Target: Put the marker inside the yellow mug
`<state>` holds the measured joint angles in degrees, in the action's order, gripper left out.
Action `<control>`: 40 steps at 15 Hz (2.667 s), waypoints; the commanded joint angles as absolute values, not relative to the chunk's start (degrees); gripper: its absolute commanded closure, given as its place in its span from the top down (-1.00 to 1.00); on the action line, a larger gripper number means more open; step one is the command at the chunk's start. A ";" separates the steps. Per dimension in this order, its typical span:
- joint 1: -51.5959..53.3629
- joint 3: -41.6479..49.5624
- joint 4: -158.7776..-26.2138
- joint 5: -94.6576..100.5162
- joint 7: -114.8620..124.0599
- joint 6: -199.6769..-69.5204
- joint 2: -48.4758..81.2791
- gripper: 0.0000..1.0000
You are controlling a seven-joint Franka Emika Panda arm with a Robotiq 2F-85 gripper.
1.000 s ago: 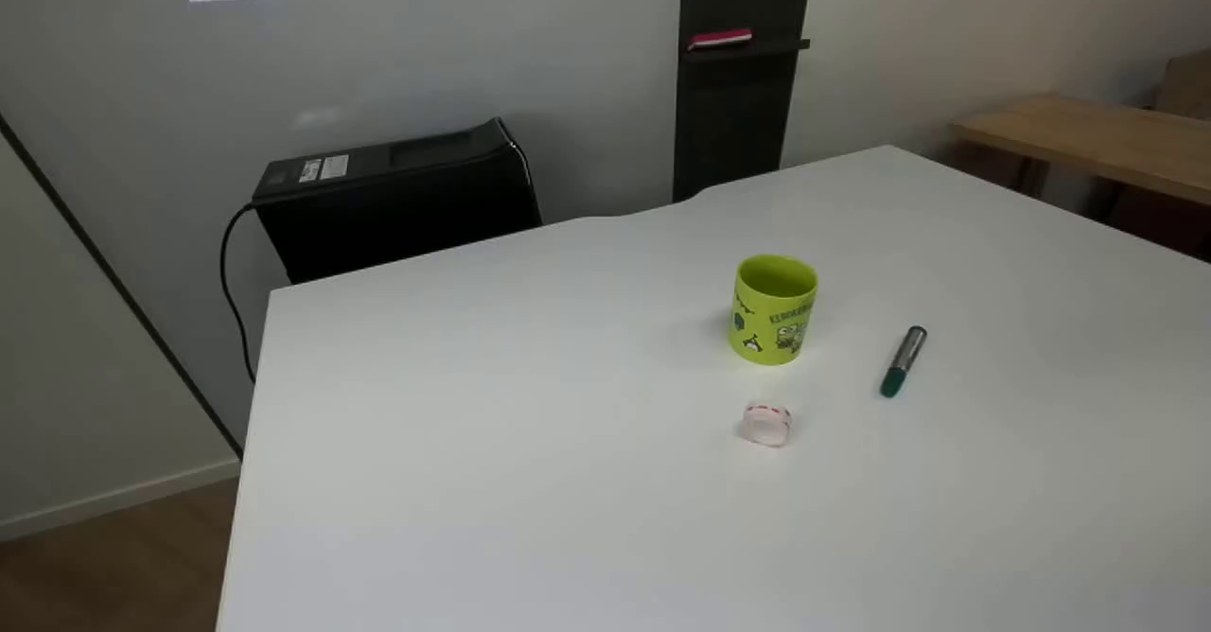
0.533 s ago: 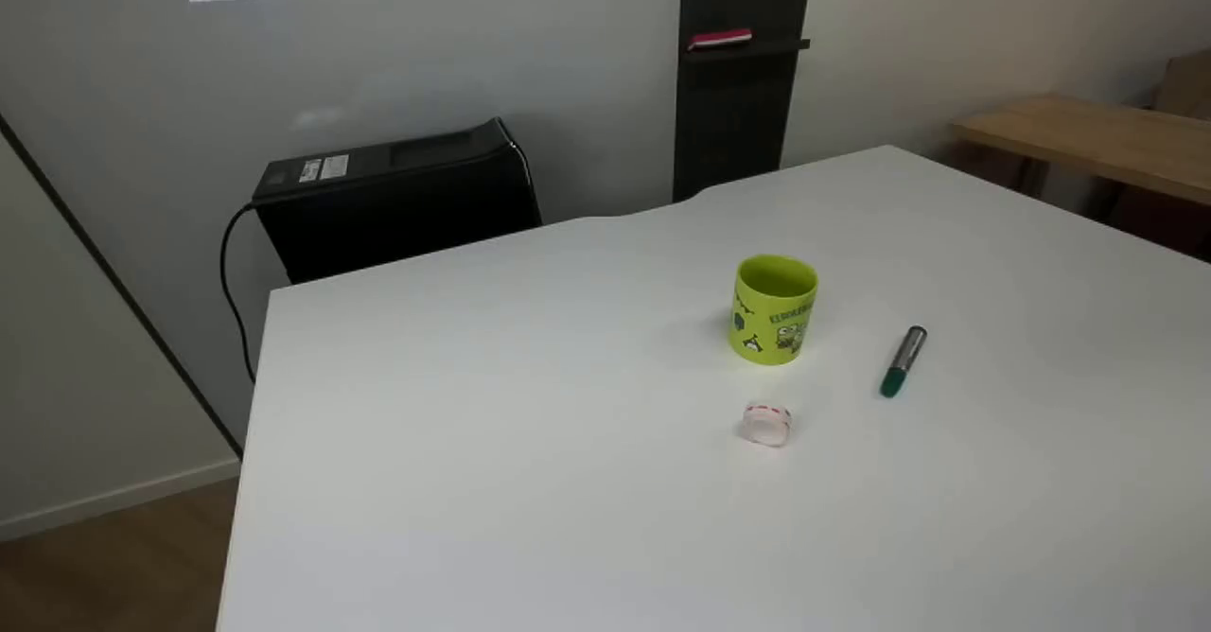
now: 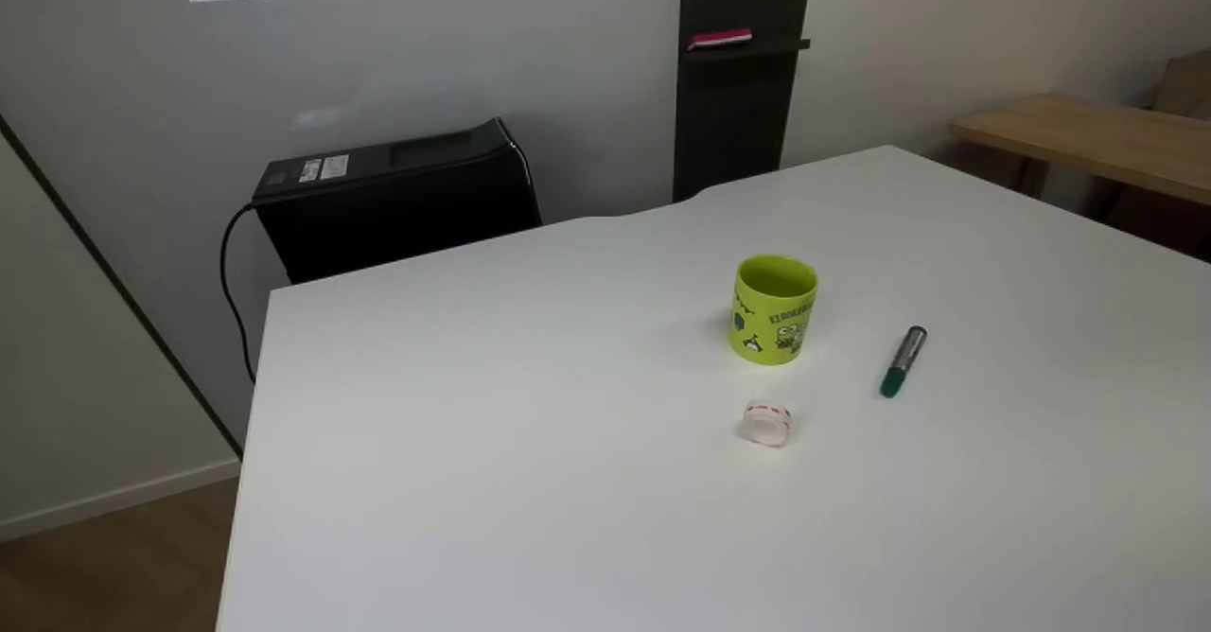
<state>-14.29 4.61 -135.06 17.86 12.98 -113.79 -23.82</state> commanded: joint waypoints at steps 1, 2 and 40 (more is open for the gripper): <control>-14.96 5.34 -137.18 15.46 21.23 -118.65 -24.72 1.00; -14.91 5.83 -137.68 13.59 22.20 -120.16 -24.52 1.00; 1.97 6.74 -120.80 5.65 57.87 -139.12 24.30 1.00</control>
